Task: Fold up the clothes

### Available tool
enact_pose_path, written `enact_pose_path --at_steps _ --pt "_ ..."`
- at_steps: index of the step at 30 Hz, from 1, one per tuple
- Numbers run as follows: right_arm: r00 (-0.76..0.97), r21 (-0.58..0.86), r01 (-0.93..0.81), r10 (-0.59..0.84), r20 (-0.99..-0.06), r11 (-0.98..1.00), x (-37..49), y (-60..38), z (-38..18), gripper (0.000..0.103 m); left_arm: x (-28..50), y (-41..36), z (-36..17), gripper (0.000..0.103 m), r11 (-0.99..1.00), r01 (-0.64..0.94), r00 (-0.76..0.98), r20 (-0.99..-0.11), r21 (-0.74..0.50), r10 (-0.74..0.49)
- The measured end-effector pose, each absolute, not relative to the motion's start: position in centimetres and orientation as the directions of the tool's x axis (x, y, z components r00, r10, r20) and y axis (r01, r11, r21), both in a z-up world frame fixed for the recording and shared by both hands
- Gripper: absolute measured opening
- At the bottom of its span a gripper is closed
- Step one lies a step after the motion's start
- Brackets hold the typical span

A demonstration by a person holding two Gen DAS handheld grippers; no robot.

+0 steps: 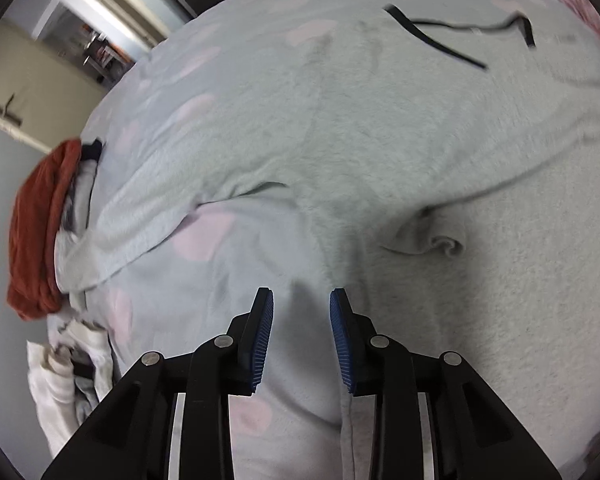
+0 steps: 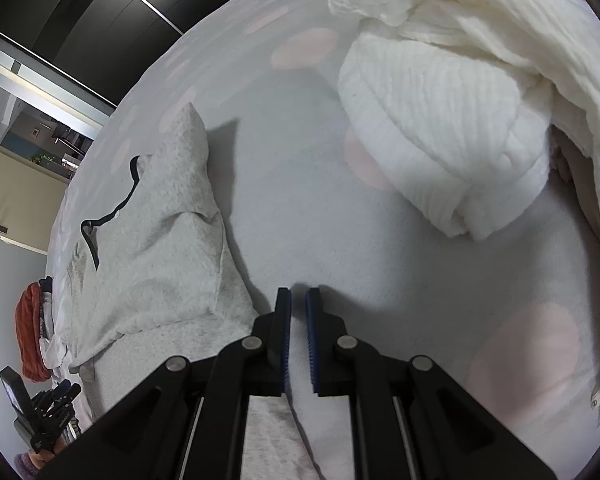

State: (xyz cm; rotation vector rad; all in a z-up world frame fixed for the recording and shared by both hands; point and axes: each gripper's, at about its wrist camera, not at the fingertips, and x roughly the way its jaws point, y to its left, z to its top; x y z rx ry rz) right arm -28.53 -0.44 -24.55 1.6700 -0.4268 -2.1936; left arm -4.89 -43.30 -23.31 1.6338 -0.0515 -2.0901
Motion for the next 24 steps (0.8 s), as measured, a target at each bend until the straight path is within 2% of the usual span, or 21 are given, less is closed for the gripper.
enact_pose_path --at_steps 2,4,5,10,12,14,15,18,24 --pt "-0.242 0.435 0.099 -0.445 -0.862 -0.895 -28.4 -0.7 -24.5 0.009 -5.1 -43.7 -22.5 0.032 -0.888 0.382 -0.208 -0.912 0.257 -0.353" --pt "-0.240 0.430 0.105 -0.442 -0.864 -0.897 -28.2 -0.9 -24.5 0.009 -5.7 -43.5 -22.0 0.036 -0.899 0.376 -0.237 -0.914 0.226 -0.329" --pt "-0.239 0.427 0.108 -0.440 -0.866 -0.898 -28.2 -1.0 -24.5 0.009 -6.3 -42.8 -22.1 0.041 -0.905 0.349 -0.235 -0.912 0.245 -0.337" --pt "-0.229 0.418 0.115 -0.433 -0.872 -0.901 -27.9 -1.3 -24.5 0.009 -8.6 -40.5 -24.7 0.041 -0.877 0.255 -0.156 -0.878 0.407 -0.453" --pt "-0.227 0.407 0.123 -0.424 -0.877 -0.905 -27.9 -1.5 -24.5 0.009 -9.2 -40.6 -25.1 0.026 -0.871 0.278 -0.142 -0.879 0.406 -0.455" --pt "-0.227 0.395 0.131 -0.415 -0.881 -0.909 -27.8 -1.7 -24.4 0.009 -9.7 -40.7 -25.0 0.020 -0.861 0.310 -0.142 -0.876 0.402 -0.460" --pt "-0.227 0.389 0.135 -0.411 -0.883 -0.911 -27.8 -1.8 -24.4 0.009 -9.9 -40.7 -24.8 0.011 -0.856 0.324 -0.143 -0.874 0.402 -0.465" --pt "-0.222 0.384 0.140 -0.407 -0.886 -0.913 -27.7 -1.8 -24.5 0.009 -10.5 -40.1 -23.9 0.005 -0.867 0.331 -0.173 -0.879 0.372 -0.444" --pt "-0.218 0.390 0.127 -0.410 -0.886 -0.912 -27.6 -2.1 -24.6 0.009 -10.1 -35.7 -21.3 0.005 -0.938 0.231 -0.271 -0.909 0.260 -0.318"
